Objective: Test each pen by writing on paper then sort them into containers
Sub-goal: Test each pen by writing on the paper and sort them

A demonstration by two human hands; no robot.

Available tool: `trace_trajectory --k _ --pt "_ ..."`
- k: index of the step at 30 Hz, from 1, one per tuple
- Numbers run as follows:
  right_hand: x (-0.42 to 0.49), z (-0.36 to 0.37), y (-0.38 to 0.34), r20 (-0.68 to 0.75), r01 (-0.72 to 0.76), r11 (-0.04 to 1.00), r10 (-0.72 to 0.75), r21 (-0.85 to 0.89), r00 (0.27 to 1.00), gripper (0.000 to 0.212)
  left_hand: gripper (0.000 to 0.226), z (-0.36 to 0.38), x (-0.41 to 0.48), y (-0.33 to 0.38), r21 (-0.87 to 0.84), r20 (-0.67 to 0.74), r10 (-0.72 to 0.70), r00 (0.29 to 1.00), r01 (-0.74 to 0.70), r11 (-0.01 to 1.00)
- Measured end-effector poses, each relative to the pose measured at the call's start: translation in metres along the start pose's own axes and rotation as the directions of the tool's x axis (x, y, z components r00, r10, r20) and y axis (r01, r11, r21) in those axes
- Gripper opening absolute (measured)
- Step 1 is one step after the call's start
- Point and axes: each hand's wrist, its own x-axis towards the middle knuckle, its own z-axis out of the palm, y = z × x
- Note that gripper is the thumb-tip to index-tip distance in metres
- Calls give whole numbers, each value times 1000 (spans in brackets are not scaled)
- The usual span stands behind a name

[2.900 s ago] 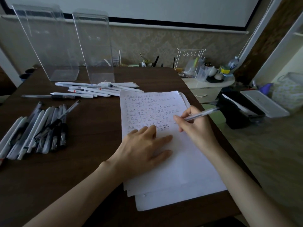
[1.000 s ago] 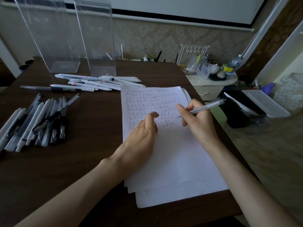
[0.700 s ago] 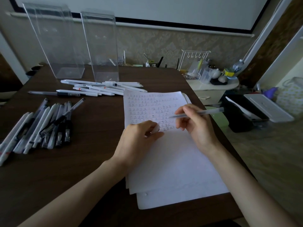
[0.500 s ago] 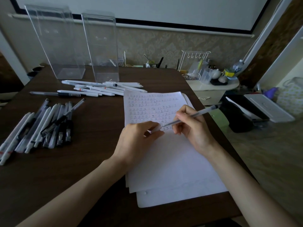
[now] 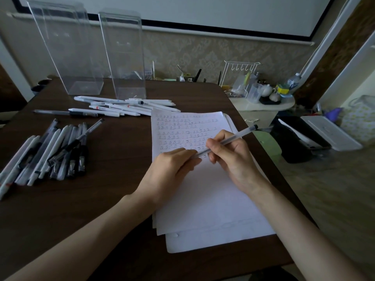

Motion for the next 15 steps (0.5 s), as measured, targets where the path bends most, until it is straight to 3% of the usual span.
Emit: trace_trajectory --k 6,11,15 --pt "3 15 -3 -9 10 1000 -10 30 1000 22 25 -6 -3 5 -76 -74 -52 996 46 996" --pt "25 36 -9 54 -89 976 102 -197 993 24 16 -15 -3 5 -12 -42 -174 984 174 985" --pt "58 59 -9 2 -149 955 155 -255 988 33 15 -58 -8 -11 189 -279 -296 913 355 916"
